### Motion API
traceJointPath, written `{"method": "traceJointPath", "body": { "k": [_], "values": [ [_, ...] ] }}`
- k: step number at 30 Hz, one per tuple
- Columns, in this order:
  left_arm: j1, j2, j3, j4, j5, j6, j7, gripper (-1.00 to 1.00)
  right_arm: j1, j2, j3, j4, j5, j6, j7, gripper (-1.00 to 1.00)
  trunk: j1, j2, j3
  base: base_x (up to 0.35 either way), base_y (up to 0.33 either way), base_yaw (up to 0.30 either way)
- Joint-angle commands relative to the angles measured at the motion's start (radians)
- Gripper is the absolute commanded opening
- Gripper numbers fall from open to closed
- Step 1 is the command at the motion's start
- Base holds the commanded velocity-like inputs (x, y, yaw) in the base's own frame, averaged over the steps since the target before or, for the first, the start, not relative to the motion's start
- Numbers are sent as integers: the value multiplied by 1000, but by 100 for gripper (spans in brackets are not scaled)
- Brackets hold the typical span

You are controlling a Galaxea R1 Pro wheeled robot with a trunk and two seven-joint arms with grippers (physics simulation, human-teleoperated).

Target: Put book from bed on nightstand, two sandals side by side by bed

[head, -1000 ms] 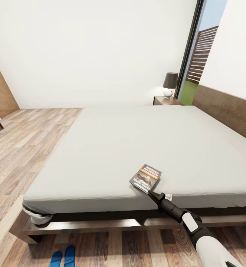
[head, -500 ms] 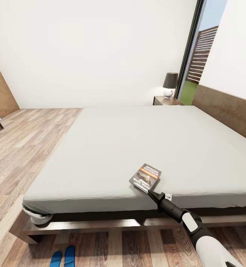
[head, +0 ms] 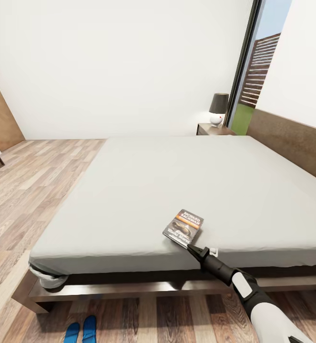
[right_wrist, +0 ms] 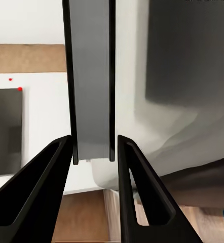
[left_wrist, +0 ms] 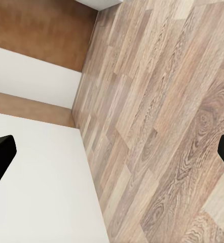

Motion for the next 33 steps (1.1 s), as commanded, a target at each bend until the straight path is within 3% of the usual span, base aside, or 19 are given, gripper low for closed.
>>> {"method": "traceJointPath", "body": {
  "k": [1, 33],
  "values": [
    [0, 0, 0, -1, 9, -3, 1, 100, -1, 0, -4, 1, -1, 5, 1, -100, 0, 0, -1, 0, 0, 0],
    [0, 0, 0, -2, 9, -3, -1, 100, -1, 4, 13, 0, -1, 5, 11, -100, -115, 210, 93, 0, 0, 0]
  ]
}}
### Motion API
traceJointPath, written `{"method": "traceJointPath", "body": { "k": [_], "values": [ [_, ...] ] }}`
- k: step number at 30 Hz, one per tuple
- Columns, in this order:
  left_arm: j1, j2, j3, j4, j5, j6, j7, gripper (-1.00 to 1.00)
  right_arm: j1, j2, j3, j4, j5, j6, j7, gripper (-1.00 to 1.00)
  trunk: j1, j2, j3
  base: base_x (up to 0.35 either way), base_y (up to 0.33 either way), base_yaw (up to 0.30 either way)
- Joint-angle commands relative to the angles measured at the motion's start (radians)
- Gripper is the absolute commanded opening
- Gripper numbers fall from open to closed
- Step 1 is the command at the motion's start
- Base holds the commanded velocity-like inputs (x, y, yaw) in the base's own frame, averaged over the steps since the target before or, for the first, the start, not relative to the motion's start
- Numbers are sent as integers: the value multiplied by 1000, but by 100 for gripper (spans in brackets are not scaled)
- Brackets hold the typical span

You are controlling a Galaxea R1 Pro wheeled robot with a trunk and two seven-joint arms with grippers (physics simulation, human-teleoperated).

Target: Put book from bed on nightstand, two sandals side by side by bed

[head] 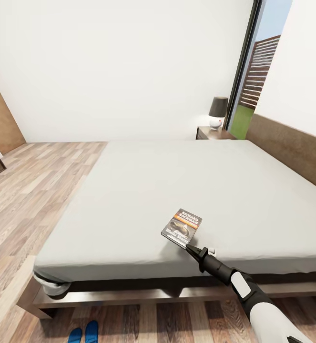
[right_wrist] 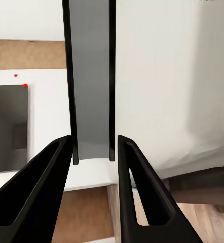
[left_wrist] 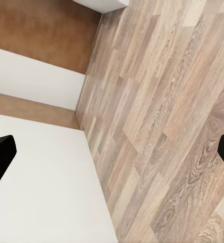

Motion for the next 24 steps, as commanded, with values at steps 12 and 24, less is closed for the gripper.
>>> {"method": "traceJointPath", "body": {
  "k": [12, 24],
  "values": [
    [0, 0, 0, -1, 9, -3, -1, 100, 0, 0, -2, 1, 0, 4, -5, -100, -46, 84, 37, 0, 0, 0],
    [0, 0, 0, -1, 9, -3, -13, 100, 1, -4, 64, 1, 7, 5, -10, -100, -92, 168, 74, 0, 0, 0]
  ]
}}
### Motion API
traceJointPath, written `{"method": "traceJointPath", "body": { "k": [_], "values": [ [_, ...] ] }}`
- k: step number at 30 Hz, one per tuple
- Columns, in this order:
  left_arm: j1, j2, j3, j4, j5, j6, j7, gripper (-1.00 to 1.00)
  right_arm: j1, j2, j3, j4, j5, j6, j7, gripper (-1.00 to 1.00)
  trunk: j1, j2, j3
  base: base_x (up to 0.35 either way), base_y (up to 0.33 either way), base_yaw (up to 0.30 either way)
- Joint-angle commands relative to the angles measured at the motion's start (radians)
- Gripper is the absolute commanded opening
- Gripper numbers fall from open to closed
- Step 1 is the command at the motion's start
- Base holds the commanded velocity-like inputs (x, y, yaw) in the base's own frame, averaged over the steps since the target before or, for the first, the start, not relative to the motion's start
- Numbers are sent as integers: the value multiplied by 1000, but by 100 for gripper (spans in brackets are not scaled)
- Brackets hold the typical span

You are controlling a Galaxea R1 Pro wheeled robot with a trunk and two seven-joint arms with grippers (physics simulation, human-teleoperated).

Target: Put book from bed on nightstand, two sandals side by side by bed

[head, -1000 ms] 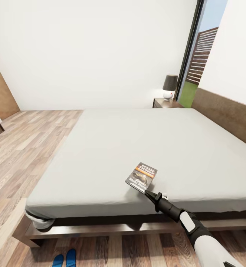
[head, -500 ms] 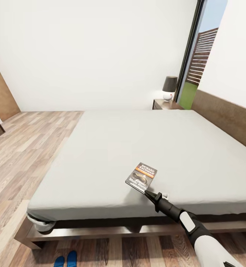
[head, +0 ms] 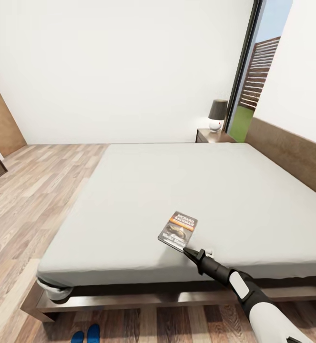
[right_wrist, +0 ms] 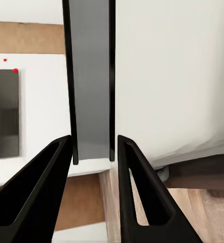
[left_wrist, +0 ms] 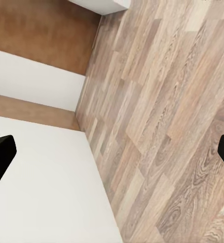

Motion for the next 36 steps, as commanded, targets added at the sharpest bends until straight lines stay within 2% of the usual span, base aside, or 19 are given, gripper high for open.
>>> {"method": "traceJointPath", "body": {
  "k": [1, 7, 15, 21, 31, 36],
  "values": [
    [0, 0, 0, -1, 9, -3, -4, 100, -1, -1, 8, 1, 1, 4, 1, -100, -4, 7, 2, 0, 0, 0],
    [0, 0, 0, -2, 10, -3, -42, 100, 0, -6, 41, 0, 3, 3, -2, -100, -27, 49, 21, 0, 0, 0],
    [0, 0, 1, -4, 10, -3, -97, 100, 1, -10, 53, -1, 9, 4, -3, -100, -58, 105, 46, 0, 0, 0],
    [-1, 0, 2, -5, 11, -2, -153, 100, 3, -12, 57, -3, 31, 4, -4, -100, -81, 147, 65, 0, 0, 0],
    [-2, 0, 8, -7, 17, 7, -267, 100, 4, -14, 59, -5, 75, 4, -4, -100, -119, 217, 96, 0, 0, 0],
    [-5, 0, 11, -6, 26, 17, -347, 100, 4, -13, 59, -6, 98, 4, -4, -100, -138, 252, 112, 0, 0, 0]
  ]
}}
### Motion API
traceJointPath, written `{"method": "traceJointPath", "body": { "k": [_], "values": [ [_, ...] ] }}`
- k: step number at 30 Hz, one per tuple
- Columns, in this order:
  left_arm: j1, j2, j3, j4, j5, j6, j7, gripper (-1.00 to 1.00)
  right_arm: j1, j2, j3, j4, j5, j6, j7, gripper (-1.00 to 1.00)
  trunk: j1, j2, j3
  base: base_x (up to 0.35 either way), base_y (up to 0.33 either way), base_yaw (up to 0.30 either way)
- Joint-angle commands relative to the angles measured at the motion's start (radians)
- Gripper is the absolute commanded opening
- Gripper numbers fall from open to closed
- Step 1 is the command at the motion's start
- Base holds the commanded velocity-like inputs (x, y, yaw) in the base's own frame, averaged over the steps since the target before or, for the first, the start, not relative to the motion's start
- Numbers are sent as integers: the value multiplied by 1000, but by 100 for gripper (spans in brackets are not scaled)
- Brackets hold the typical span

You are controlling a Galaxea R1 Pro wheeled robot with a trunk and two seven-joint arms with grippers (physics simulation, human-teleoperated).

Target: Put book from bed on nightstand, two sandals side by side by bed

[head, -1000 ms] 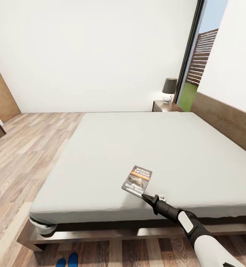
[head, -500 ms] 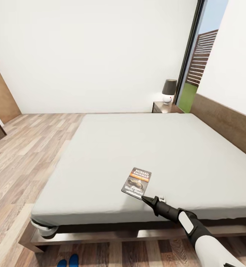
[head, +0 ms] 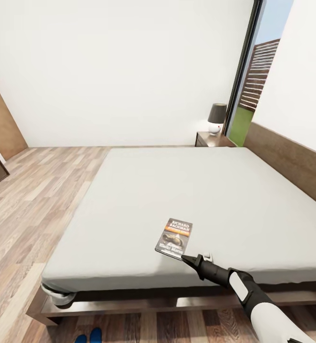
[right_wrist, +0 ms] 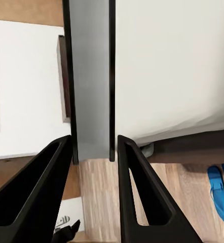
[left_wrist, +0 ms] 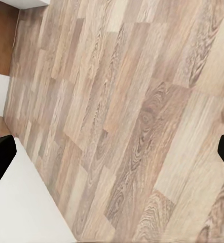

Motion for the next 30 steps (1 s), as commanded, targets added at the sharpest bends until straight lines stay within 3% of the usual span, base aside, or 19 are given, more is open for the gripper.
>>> {"method": "traceJointPath", "body": {
  "k": [1, 13, 19, 23, 25, 26, 30],
  "values": [
    [0, 0, 0, -1, 10, -1, 0, 100, -1, 0, -4, 0, -1, 5, 1, -100, -4, 7, 2, 0, 0, 0],
    [-3, 0, -1, -2, 104, 90, -166, 100, -1, 0, -4, 0, 44, 6, 0, -100, -50, 91, 40, 0, 0, 0],
    [-4, 1, -1, -13, 119, 125, -219, 100, -1, 3, -4, 0, 66, 7, 0, -100, -73, 133, 59, 0, 0, 0],
    [-4, 2, 0, -39, 132, 155, -292, 100, -1, 7, -3, 0, 85, 7, -1, -100, -88, 161, 71, 0, 0, 0],
    [-4, 3, 0, -63, 158, 188, -354, 100, -1, 9, -2, 0, 98, 7, -2, -100, -96, 175, 78, 0, 0, 0],
    [-4, 3, 0, -63, 158, 188, -354, 100, -1, 9, -2, 0, 98, 7, -2, -100, -100, 182, 81, 0, 0, 0],
    [-4, 7, 0, -108, 217, 244, -451, 100, -2, 10, 3, 0, 114, 7, -3, -100, -115, 210, 93, 0, 0, 0]
  ]
}}
